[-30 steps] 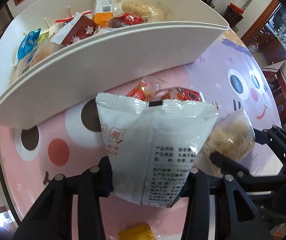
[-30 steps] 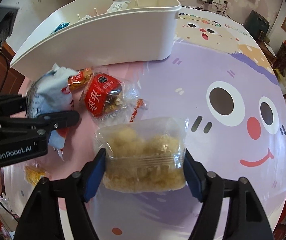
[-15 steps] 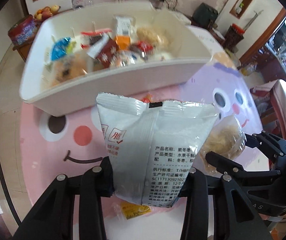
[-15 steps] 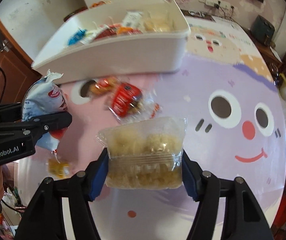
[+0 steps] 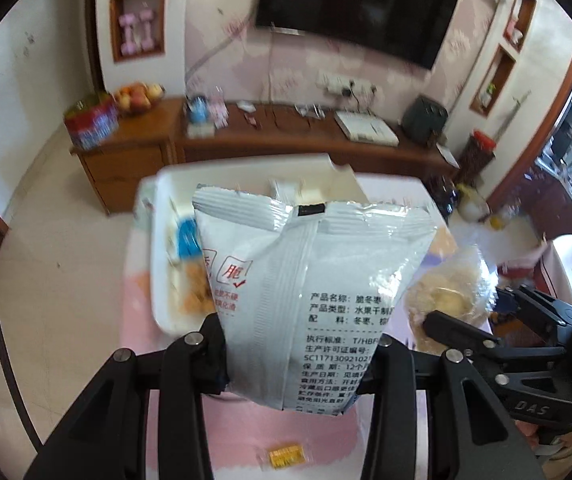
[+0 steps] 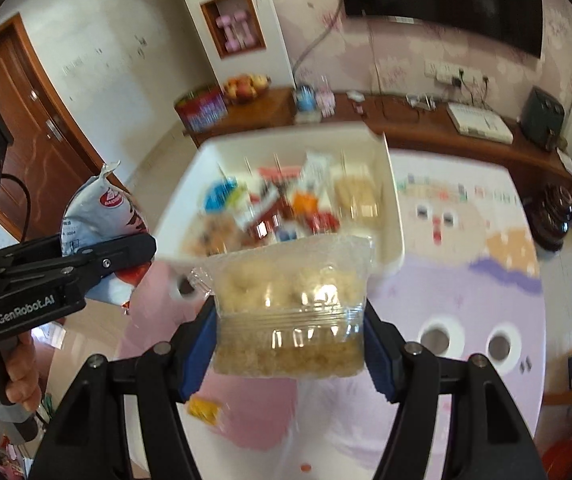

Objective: Organize snacks
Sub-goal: 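Grasp the white snack bag with the left gripper while the right gripper grasps the clear puffed-snack bag, then carry both bags over the white tray and open both grippers to drop them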

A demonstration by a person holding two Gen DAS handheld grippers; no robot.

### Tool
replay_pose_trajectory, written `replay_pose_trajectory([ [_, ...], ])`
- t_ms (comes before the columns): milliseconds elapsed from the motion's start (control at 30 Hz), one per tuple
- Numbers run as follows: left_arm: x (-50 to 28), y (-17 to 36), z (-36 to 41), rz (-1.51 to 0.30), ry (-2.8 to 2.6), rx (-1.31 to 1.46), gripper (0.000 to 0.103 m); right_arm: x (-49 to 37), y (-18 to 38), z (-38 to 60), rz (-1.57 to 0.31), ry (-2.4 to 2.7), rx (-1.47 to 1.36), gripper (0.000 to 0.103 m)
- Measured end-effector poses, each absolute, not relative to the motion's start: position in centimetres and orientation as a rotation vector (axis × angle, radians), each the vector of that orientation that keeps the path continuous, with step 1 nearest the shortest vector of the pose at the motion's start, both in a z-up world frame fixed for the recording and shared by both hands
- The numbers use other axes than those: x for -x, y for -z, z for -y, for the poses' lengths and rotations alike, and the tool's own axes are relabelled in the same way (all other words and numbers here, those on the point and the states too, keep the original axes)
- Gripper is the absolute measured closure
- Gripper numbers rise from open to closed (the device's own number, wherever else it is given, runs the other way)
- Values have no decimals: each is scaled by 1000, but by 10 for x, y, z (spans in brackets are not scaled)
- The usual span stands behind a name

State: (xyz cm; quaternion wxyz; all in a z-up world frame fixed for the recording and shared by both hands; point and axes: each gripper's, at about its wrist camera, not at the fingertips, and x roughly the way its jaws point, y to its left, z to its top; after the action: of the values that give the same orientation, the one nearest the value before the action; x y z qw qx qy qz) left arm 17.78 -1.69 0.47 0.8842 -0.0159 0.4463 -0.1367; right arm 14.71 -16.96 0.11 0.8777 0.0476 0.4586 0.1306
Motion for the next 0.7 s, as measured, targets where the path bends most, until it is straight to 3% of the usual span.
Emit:
replay_pose_trajectory([
  [367, -237, -70, 6, -825, 208, 76, 62, -211, -87, 173, -803, -272, -124, 37],
  [700, -280, -67, 34, -835, 198, 41, 62, -267, -97, 175, -797, -237, -145, 36],
])
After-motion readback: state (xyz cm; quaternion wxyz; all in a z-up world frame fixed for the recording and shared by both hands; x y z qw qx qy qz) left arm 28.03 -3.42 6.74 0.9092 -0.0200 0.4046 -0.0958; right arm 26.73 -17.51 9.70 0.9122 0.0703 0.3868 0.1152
